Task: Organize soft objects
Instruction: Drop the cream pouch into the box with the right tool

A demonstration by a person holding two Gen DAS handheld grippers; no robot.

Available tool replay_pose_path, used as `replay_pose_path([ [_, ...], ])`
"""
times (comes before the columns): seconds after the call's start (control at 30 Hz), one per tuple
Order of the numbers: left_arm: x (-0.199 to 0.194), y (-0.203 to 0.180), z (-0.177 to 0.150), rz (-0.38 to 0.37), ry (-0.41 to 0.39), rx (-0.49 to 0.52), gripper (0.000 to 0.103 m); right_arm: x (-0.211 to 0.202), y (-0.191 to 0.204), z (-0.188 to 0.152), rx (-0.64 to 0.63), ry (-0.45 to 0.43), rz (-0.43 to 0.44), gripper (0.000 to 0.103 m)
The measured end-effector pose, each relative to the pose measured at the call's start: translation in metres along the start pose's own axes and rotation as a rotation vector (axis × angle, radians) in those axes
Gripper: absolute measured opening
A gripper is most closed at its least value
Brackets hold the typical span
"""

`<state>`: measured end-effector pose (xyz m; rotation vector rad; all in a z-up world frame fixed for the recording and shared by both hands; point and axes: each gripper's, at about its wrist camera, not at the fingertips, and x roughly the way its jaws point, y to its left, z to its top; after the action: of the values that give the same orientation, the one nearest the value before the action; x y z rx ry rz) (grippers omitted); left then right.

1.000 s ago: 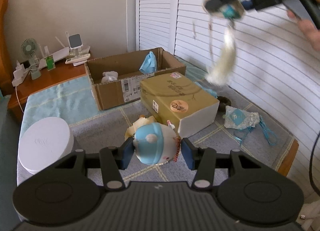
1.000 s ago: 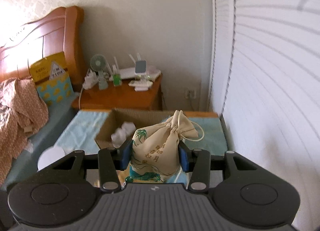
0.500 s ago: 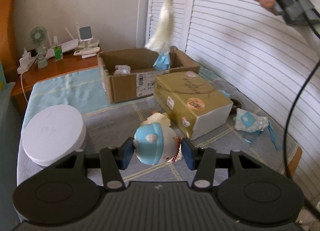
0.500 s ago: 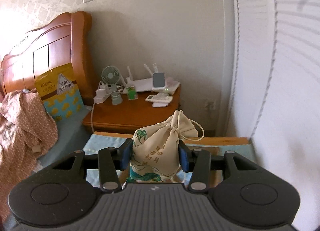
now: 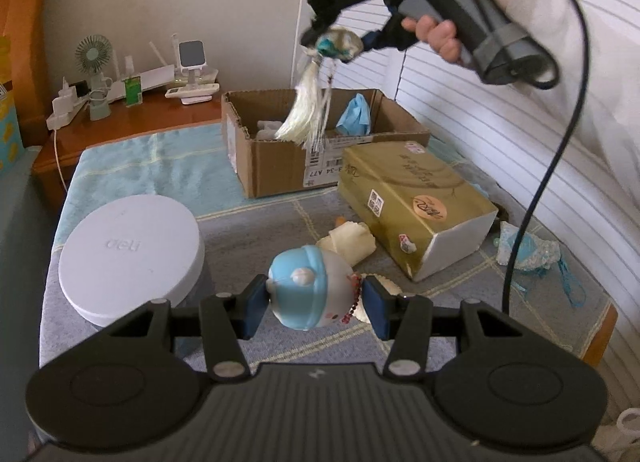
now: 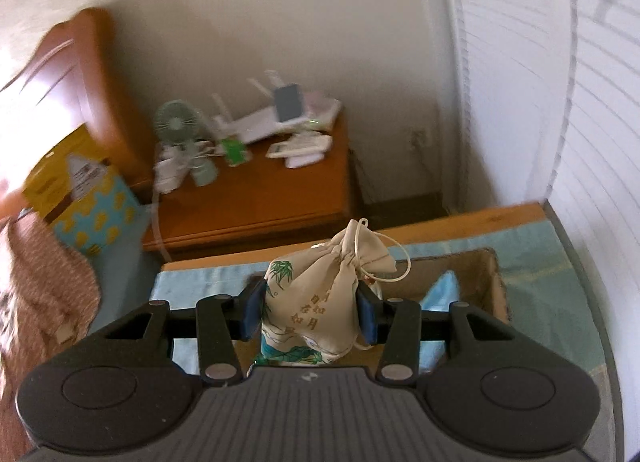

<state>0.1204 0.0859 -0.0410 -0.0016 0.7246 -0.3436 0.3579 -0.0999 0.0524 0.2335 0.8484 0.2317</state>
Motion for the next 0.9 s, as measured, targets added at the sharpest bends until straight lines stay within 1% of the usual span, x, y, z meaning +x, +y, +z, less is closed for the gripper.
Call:
replay_pose_path([
  [0.13, 0.003, 0.001, 0.0, -0.009, 0.004, -0.003, 0.05, 0.008, -0.017, 0.002, 0.031, -0.002, -0.04, 0.052],
  [0.37, 0.002, 0.001, 0.0, -0.01, 0.006, 0.0, 0.05, 0.002, -0.023, 0.007, 0.032, -0.04, -0.078, 0.052],
  [0.6, 0.0, -0.002, 0.0, -0.009, 0.003, 0.01, 0.05, 0.001, -0.004, -0.007, -0.026, -0.026, -0.06, 0.052],
  [0.73, -0.001, -0.002, 0.0, 0.001, 0.007, 0.009, 0.05, 0.006, 0.005, -0.014, -0.052, 0.006, -0.044, 0.053],
  [0.8, -0.002, -0.002, 0.001, 0.006, 0.007, 0.008, 0.05, 0.006, 0.006, -0.016, -0.054, 0.014, -0.042, 0.062],
  [0.83, -0.002, -0.002, 0.001, 0.008, 0.007, 0.009, 0.05, 0.005, 0.005, -0.018, -0.054, 0.015, -0.035, 0.064],
  [0.87, -0.002, -0.002, 0.002, 0.011, 0.007, 0.013, 0.05, 0.003, 0.004, -0.018, -0.052, 0.013, -0.035, 0.07],
  [0.9, -0.003, -0.003, 0.002, 0.014, 0.008, 0.017, 0.05, -0.001, 0.002, -0.02, -0.048, 0.006, -0.036, 0.08],
])
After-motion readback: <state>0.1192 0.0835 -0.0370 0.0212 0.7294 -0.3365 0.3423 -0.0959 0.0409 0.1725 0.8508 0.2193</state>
